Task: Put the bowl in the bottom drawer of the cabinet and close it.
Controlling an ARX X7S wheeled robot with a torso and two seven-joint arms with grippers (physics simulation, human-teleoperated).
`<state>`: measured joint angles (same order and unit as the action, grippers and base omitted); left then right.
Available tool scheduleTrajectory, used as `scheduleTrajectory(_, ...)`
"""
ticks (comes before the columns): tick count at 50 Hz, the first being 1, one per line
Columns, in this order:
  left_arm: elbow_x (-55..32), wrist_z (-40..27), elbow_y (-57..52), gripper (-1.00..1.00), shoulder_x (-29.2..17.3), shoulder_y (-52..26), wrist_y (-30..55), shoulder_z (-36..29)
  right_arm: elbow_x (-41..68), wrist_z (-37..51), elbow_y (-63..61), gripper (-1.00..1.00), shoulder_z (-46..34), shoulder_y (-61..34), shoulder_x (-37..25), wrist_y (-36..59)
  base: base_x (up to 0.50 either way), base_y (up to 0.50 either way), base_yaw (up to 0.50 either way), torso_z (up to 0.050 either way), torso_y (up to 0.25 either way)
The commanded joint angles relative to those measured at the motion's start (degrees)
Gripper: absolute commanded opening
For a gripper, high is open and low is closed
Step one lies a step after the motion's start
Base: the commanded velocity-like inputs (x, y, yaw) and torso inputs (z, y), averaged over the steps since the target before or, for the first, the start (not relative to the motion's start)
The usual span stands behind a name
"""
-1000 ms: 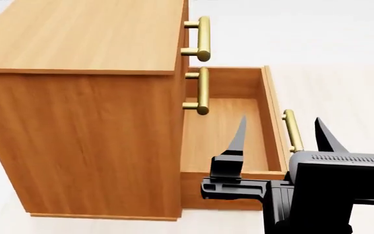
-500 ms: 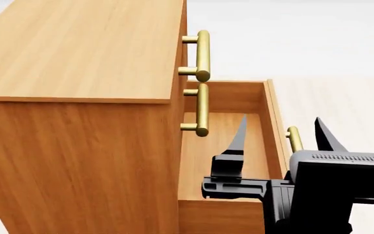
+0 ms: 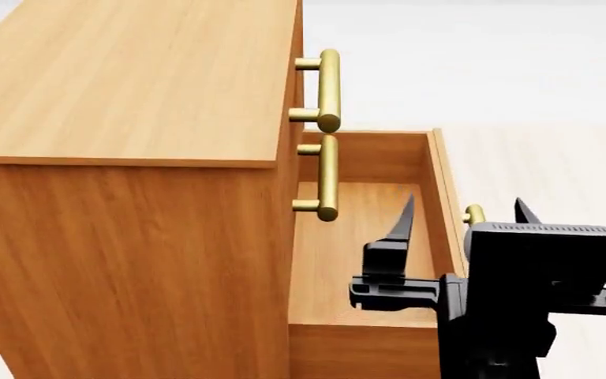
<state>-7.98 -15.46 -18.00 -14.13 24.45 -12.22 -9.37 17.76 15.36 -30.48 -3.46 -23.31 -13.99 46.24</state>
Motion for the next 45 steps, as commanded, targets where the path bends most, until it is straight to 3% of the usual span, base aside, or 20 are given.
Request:
scheduleTrajectory(1,-0.2,-0.6,-0.5,1.0,-0.5,0.1,0.1,-0.4,-1.9,-0.9,10.1,1.0,-2.9,-4.7,-1.6,1.3,0.0,0.0,0.0,0.0,0.0)
scheduleTrajectory(45,-0.3,-2.1,2.5,1.0,-1.6,-1.2,-1.9,-2.0,0.6,-7.1,42.1,1.0,-5.1,-19.3,-0.8,7.1,0.0,0.0,0.0,0.0,0.0)
